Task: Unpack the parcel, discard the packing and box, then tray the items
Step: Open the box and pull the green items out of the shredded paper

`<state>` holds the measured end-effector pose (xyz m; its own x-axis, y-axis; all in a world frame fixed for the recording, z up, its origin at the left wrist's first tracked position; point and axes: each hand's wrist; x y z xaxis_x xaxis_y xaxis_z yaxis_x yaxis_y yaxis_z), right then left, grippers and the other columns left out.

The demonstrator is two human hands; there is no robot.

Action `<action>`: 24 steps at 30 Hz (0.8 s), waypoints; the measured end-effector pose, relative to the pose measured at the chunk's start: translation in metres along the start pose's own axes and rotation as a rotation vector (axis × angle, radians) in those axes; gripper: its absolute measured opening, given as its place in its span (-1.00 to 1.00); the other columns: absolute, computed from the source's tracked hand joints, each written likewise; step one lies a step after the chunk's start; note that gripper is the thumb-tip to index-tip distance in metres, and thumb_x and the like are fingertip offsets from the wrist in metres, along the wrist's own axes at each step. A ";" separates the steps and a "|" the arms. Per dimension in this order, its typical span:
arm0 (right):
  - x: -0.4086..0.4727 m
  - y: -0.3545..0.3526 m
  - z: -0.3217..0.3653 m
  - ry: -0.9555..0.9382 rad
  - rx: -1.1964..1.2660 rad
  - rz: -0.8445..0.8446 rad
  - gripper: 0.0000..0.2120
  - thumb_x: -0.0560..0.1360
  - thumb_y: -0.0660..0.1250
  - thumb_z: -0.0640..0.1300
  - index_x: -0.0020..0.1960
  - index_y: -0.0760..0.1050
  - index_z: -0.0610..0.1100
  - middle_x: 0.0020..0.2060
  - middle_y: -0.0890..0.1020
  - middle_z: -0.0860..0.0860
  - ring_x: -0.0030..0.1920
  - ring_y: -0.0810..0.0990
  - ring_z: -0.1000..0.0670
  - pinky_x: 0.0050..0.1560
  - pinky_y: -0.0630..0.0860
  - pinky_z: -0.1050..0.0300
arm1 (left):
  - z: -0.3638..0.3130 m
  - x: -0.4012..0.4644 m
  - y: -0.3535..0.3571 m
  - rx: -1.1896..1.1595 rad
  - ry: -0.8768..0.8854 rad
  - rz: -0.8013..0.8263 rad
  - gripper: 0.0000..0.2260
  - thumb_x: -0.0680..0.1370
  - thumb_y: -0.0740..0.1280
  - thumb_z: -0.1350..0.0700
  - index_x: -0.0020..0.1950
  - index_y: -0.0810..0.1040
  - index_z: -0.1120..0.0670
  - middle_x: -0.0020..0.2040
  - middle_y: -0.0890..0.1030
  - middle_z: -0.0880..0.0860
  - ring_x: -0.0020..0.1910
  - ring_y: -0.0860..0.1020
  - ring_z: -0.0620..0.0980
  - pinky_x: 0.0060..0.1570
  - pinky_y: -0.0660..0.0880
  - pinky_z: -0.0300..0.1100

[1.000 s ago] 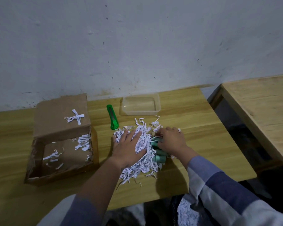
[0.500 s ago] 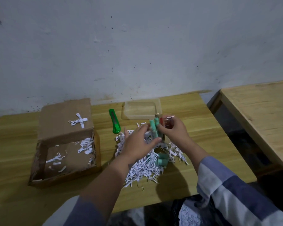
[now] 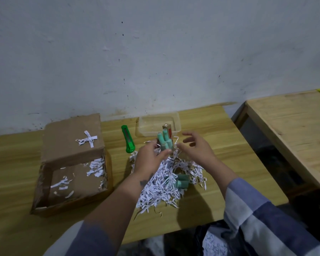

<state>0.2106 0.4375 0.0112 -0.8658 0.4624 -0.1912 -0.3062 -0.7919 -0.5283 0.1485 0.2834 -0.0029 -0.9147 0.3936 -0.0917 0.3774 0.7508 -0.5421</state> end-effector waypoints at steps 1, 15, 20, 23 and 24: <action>0.002 0.001 0.005 0.013 0.137 0.047 -0.50 0.43 0.43 0.01 0.32 0.38 0.01 0.08 0.55 0.03 0.08 0.55 -0.03 -0.14 0.54 0.13 | -0.001 0.000 0.003 0.022 0.016 0.015 -0.61 0.46 0.45 0.01 0.27 0.52 0.00 0.10 0.64 -0.04 -0.10 0.65 -0.04 -0.05 0.58 -0.03; 0.047 -0.043 -0.050 0.263 -0.130 -0.170 -0.47 0.42 0.45 0.00 0.31 0.39 -0.14 0.13 0.61 -0.16 -0.11 0.60 -0.08 -0.11 0.61 0.01 | 0.039 -0.003 0.019 0.834 0.234 0.373 -0.39 0.54 -0.01 -0.36 0.54 0.10 -0.15 0.58 0.03 -0.11 0.56 -0.09 -0.03 0.42 -0.30 0.25; 0.081 -0.057 -0.062 0.316 -0.271 -0.234 -0.52 0.42 0.41 0.09 0.19 0.45 -0.19 0.06 0.62 -0.17 0.02 0.61 -0.17 0.03 0.59 -0.13 | 0.058 -0.005 0.024 0.832 0.235 0.327 -0.22 0.35 -0.31 -0.38 0.52 0.11 -0.19 0.57 -0.01 -0.17 0.55 -0.09 -0.05 0.43 -0.30 0.23; 0.093 -0.054 -0.072 0.345 -0.309 -0.232 -0.51 0.44 0.36 0.15 0.15 0.47 -0.22 0.04 0.62 -0.19 0.02 0.61 -0.19 0.03 0.57 -0.11 | 0.062 -0.005 0.030 0.786 0.250 0.296 -0.26 0.38 -0.27 -0.36 0.51 0.17 -0.18 0.56 0.06 -0.16 0.56 -0.04 -0.03 0.43 -0.30 0.22; 0.097 -0.053 -0.075 0.352 -0.321 -0.233 -0.49 0.45 0.35 0.17 0.15 0.48 -0.24 0.04 0.62 -0.20 0.03 0.60 -0.20 0.02 0.56 -0.09 | 0.062 -0.004 0.031 0.776 0.255 0.287 -0.27 0.39 -0.26 -0.36 0.51 0.18 -0.18 0.56 0.08 -0.16 0.56 -0.03 -0.03 0.44 -0.29 0.22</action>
<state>0.1727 0.5541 -0.0409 -0.5874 0.7611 -0.2751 -0.2902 -0.5155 -0.8063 0.1546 0.2724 -0.0711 -0.7039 0.6890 -0.1726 0.2987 0.0666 -0.9520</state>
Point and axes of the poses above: each hand's wrist, its own x-axis towards the middle knuckle, its own y-axis out of the palm, z = x × y
